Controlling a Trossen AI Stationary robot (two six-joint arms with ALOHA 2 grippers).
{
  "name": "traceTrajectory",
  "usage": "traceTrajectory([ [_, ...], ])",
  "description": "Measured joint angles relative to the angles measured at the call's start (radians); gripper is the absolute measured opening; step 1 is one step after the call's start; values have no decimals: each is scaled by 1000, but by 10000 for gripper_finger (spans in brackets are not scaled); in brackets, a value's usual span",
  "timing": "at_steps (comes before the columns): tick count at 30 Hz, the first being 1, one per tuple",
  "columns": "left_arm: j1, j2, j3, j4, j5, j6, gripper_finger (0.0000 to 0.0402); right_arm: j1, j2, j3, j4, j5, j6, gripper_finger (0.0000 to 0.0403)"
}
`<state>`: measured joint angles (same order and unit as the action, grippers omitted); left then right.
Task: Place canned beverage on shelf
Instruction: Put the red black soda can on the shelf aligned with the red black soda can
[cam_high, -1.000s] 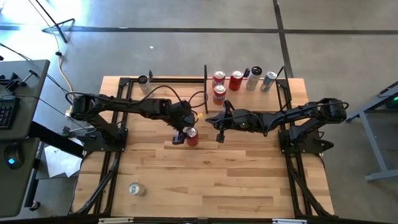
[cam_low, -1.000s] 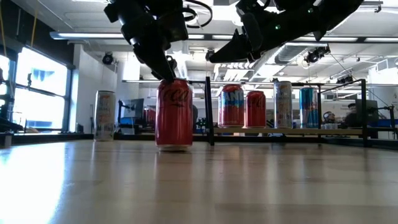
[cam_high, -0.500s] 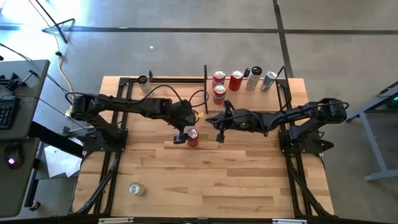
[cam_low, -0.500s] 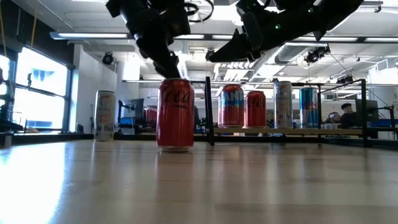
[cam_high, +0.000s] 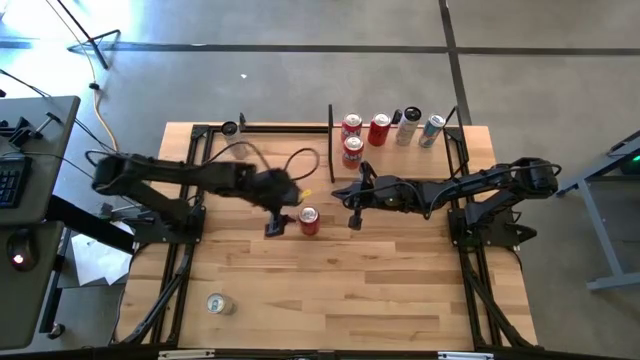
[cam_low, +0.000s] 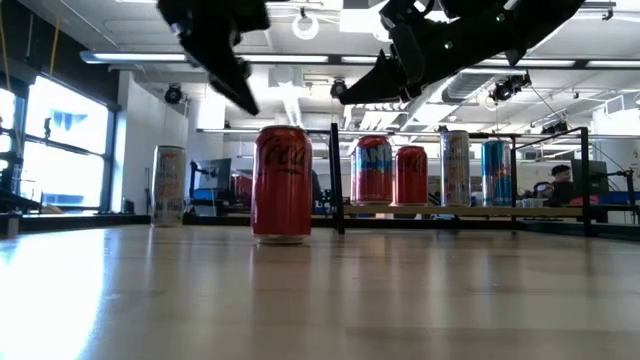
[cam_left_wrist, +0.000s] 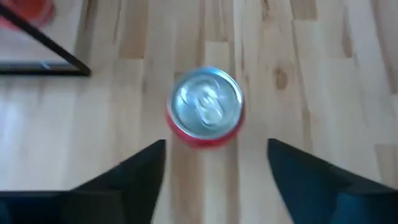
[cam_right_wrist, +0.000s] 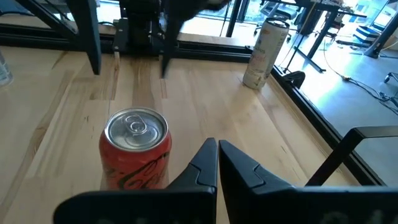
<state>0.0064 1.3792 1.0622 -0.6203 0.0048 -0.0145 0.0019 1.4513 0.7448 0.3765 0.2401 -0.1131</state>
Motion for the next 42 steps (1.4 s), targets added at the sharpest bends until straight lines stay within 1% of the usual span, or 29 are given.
traceTrajectory([
  [2, -24, -60, -116, 82, -2, -79, 215, 0, 0, 0, -2, 0, 0, 0],
  [4, -43, -121, -246, 211, 1, -153, 166, 0, 0, 0, -2, 0, 0, 0],
  [6, -57, -173, -379, 386, 11, -223, 115, 0, 0, 0, -2, -9, 0, 0],
  [9, -61, -201, -540, 683, 16, -286, 43, 0, 4, 0, 3, -43, 10, 0],
  [10, -58, -200, -579, 779, 17, -293, 23, 0, 8, 0, 3, -54, 23, 0],
  [11, -52, -197, -609, 857, 18, -298, 12, 0, 9, 0, -7, -57, 30, 0],
  [13, -39, -187, -645, 965, 17, -300, 10, 4, 16, 1, -2, -58, 49, 0],
  [14, -32, -181, -655, 985, 16, -299, 13, 6, 19, 2, -7, -57, 57, 0],
  [16, -17, -161, -656, 989, 22, -298, 14, 7, 26, 0, -5, -56, 65, 0],
  [19, 2, -122, -655, 1024, 75, -293, 4, 7, 39, 1, -6, -55, 87, 0],
  [21, 10, -96, -655, 1047, 86, -291, 2, 7, 45, 1, -6, -53, 90, 0],
  [27, 41, -31, -655, 1120, 83, -286, 1, 7, 49, 1, -7, -53, 90, 0],
  [34, 108, 2, -655, 1228, 74, -242, 0, 7, 49, 1, -12, -54, 106, 3],
  [36, 127, 3, -655, 1241, 80, -225, 0, 7, 51, 1, -19, -61, 104, 16],
  [38, 141, -4, -655, 1238, 90, -211, 0, 8, 59, 1, -15, -76, 104, 41],
  [40, 153, -20, -655, 1221, 97, -194, 0, 7, 69, 1, 0, -102, 122, 79],
  [42, 161, -51, -655, 1183, 98, -173, 0, 7, 81, 1, 24, -131, 140, 126],
])
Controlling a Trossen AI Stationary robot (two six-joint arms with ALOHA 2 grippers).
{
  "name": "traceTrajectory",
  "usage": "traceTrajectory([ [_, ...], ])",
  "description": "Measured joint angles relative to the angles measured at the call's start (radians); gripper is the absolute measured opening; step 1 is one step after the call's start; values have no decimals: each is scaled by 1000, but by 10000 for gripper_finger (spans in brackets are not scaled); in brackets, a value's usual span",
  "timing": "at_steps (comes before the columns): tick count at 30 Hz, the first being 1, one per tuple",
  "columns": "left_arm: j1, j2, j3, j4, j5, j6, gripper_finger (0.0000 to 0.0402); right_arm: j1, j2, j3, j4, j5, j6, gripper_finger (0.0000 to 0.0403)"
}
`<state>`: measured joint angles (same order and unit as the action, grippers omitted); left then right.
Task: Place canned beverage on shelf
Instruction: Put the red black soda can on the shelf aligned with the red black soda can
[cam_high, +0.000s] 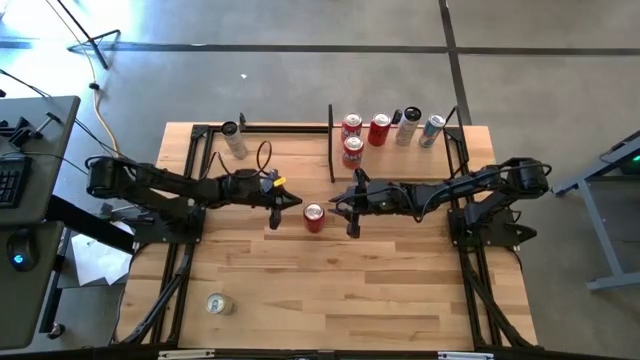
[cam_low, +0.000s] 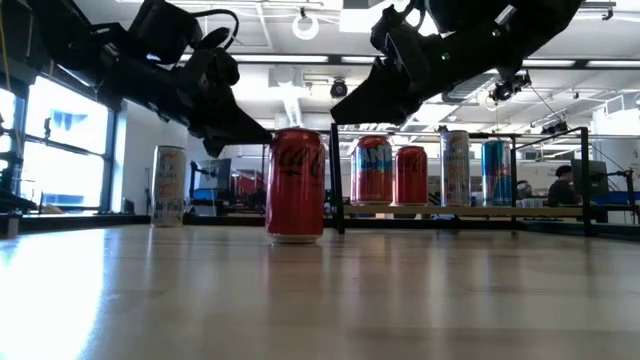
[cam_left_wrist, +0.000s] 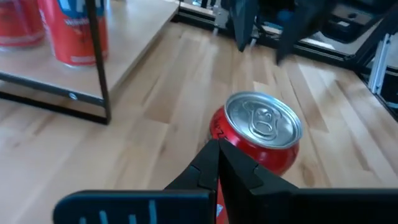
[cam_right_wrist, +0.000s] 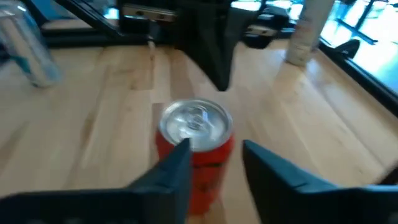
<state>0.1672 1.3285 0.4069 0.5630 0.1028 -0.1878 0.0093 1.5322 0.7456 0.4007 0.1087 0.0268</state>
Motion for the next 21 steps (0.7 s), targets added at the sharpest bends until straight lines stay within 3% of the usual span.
traceTrajectory([
  [6, 17, -99, -16, -43, -16, 42, 0, 7, 77, 0, 148, -89, -34, 272],
  [9, 18, -134, -35, -48, -19, 43, 0, 6, 120, 0, 227, -114, -37, 315],
  [14, 17, -169, -74, -44, -31, 34, 0, -5, 156, 0, 307, -83, -77, 329],
  [21, 17, -178, -86, -41, -38, 33, 0, -38, 192, 14, 312, -119, -44, 330],
])
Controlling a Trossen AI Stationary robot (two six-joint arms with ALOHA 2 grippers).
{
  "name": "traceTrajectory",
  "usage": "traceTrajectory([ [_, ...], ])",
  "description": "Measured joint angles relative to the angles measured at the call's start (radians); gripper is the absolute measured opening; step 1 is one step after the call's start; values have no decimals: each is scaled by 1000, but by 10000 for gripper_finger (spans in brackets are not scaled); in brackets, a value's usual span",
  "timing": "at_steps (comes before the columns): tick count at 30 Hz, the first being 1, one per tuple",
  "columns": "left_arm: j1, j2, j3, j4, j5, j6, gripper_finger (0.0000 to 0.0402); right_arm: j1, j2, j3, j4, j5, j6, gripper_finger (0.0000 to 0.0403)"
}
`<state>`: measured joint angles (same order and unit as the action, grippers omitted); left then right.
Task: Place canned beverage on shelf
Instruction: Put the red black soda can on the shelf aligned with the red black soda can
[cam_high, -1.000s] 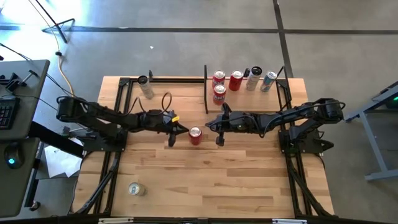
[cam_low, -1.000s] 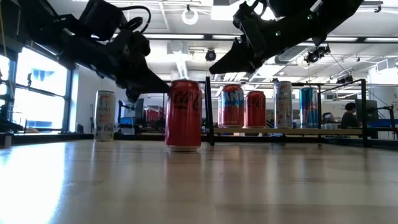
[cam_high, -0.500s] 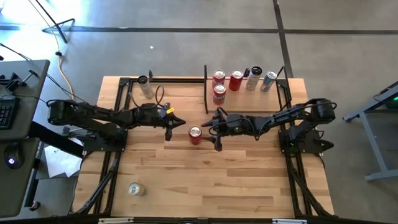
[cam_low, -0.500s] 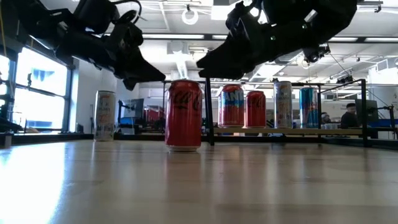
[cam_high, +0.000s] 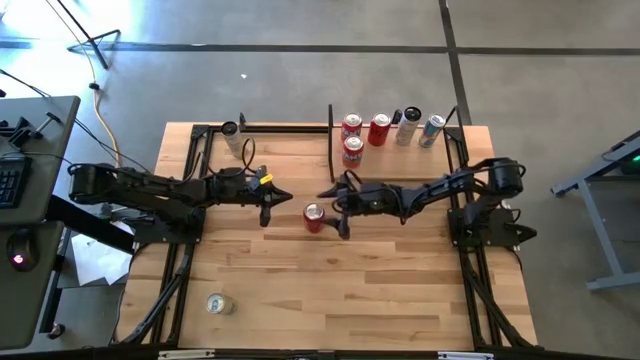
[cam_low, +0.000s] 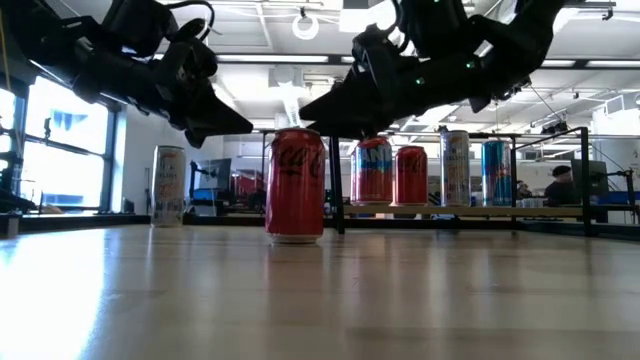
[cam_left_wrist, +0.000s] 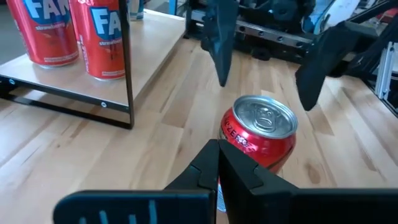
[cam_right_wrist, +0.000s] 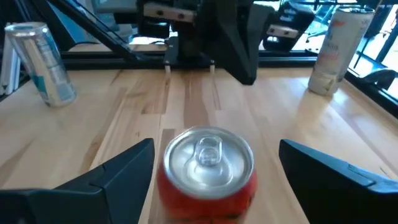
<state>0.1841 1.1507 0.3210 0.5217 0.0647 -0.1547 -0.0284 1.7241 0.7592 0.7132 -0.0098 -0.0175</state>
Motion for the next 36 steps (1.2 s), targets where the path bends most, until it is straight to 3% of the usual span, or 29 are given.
traceTrajectory([
  [11, 0, 0, 0, -3, 1, 0, 0, 0, 84, 137, -153, -36, -31, 330],
  [24, 0, 0, 0, -2, 1, 1, 0, 0, 90, 149, -203, -29, -25, 329],
  [31, 0, 0, 0, -1, 1, 8, 0, -7, 90, 149, -198, -22, -7, 269],
  [36, 0, 0, 0, -1, 1, 9, 0, -11, 81, 150, -211, -28, 8, 269],
])
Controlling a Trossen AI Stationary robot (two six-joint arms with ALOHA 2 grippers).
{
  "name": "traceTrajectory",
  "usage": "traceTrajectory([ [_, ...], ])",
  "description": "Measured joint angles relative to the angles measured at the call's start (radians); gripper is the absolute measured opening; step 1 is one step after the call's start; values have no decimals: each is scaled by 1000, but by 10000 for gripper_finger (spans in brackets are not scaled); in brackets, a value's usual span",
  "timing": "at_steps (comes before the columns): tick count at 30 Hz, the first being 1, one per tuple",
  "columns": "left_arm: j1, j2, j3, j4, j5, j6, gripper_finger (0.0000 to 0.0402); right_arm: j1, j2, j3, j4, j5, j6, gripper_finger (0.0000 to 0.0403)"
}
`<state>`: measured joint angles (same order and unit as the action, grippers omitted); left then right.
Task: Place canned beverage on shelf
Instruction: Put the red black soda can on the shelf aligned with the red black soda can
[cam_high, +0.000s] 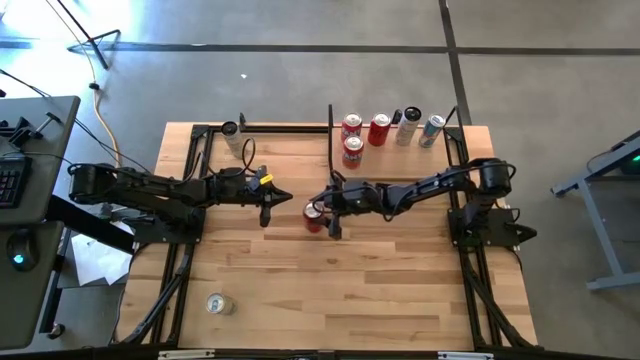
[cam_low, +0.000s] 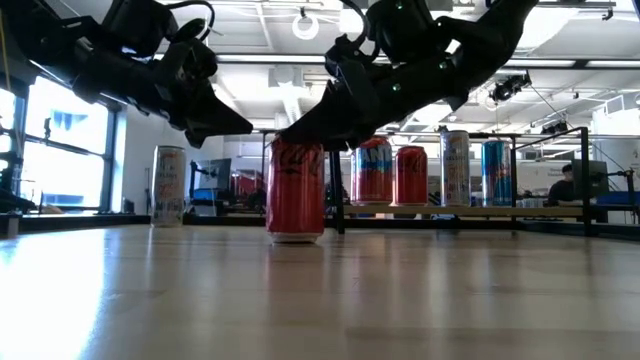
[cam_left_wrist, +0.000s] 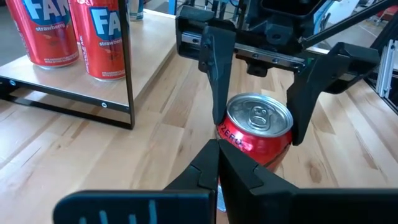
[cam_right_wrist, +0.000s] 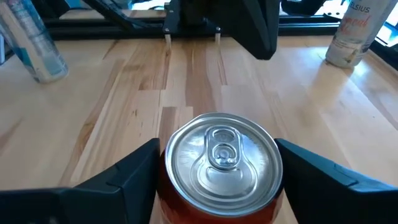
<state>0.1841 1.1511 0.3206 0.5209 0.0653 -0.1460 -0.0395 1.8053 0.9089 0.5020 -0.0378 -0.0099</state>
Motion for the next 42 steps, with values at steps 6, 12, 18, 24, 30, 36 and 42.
traceTrajectory([
  [6, 0, 0, 0, -2, 3, 10, 0, 27, -131, -2, -95, 27, -51, 269],
  [12, 0, 0, 0, -6, 5, 13, 0, 54, -375, -42, -294, 146, -144, 269],
  [18, 0, 0, 0, -3, 6, 13, 0, -39, -692, -262, -410, 246, -152, 269],
  [24, 0, 0, 0, 2, 7, 9, 0, -281, -930, -427, -430, 189, -191, 269],
  [30, 0, 0, 0, 9, 7, 9, 0, -517, -929, -449, -402, -38, -220, 269],
  [36, 0, 0, 0, 8, 7, 9, 0, -630, -835, -449, -311, -154, -244, 269],
  [42, -1, 0, 0, 7, 11, 9, 0, -677, -744, -449, -248, -186, -255, 269],
])
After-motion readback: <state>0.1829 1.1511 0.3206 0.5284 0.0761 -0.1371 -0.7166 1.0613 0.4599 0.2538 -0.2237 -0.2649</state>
